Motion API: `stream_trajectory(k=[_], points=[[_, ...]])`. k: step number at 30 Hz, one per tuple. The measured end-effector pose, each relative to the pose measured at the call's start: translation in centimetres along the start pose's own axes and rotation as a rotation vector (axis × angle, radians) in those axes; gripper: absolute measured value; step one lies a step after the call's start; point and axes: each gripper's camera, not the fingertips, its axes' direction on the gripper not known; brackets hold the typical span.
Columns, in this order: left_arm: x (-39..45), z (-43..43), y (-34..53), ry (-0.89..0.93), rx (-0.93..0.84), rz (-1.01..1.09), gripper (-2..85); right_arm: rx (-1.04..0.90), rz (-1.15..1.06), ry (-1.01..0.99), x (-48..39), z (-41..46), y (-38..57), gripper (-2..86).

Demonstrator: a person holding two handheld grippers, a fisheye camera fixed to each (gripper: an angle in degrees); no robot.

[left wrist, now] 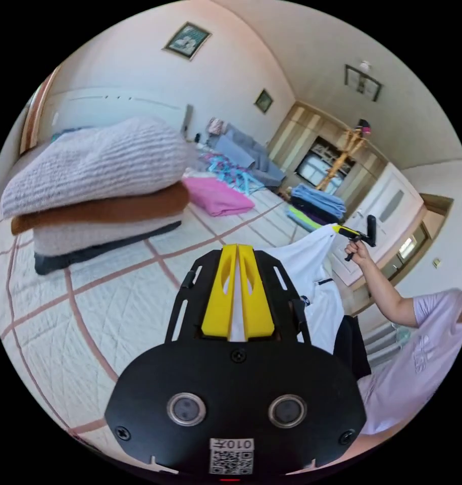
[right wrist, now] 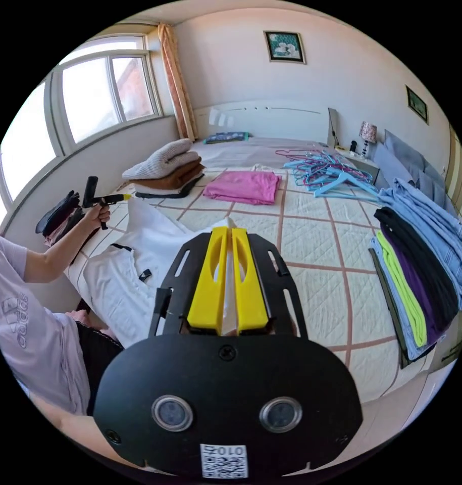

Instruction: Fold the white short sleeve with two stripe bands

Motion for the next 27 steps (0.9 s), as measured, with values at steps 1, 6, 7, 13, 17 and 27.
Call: stream_trajectory(k=[1, 6, 7, 13, 17, 27], points=[[2.5, -1.1, 0.2, 0.056, 0.016, 0.092, -0.1, 0.022, -0.032, 0.003, -1.2, -1.5, 1.3, 4.1], [11.2, -4.2, 6.0, 0.239, -0.133, 0.463, -0.2, 0.134, -0.263, -0.018, -7.7, -5.4, 11.9, 3.9], [11.8, -4.2, 8.2, 0.234, -0.225, 0.465, -0.2, 0.049, -0.269, -0.007, -8.4, -4.2, 14.9, 3.9], [9.9, -6.8, 14.0, 0.19, -0.264, 0.257, -0.2, -0.212, -0.091, -0.003, -7.8, 1.0, 23.2, 3.9], [8.8, -10.1, 14.3, 0.183, -0.034, 0.158, -0.2, -0.126, 0.026, 0.033, -6.2, 0.4, 23.6, 4.0], [11.0, -12.5, 17.5, 0.228, -0.018, 0.211, -0.2, -0.07, 0.056, -0.021, -6.2, 1.3, 28.4, 4.0]])
